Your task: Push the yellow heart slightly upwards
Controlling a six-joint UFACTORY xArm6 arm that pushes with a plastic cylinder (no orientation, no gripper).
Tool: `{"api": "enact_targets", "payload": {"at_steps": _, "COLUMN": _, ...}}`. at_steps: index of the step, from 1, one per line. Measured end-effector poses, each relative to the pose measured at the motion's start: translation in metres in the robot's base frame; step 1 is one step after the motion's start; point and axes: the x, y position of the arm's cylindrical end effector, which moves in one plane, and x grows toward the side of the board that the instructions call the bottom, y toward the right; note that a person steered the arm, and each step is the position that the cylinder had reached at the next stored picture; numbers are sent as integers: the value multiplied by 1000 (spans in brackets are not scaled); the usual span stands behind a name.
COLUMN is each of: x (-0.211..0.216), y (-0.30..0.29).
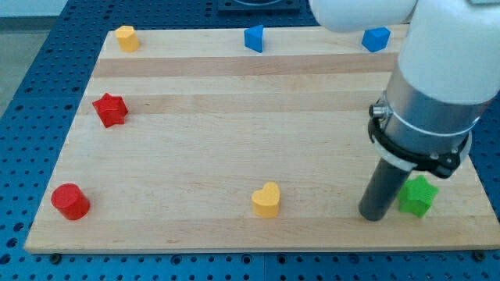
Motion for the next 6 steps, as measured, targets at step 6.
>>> {"api": "enact_targets", "payload": {"at_steps": 6, "x": -2, "y": -134}}
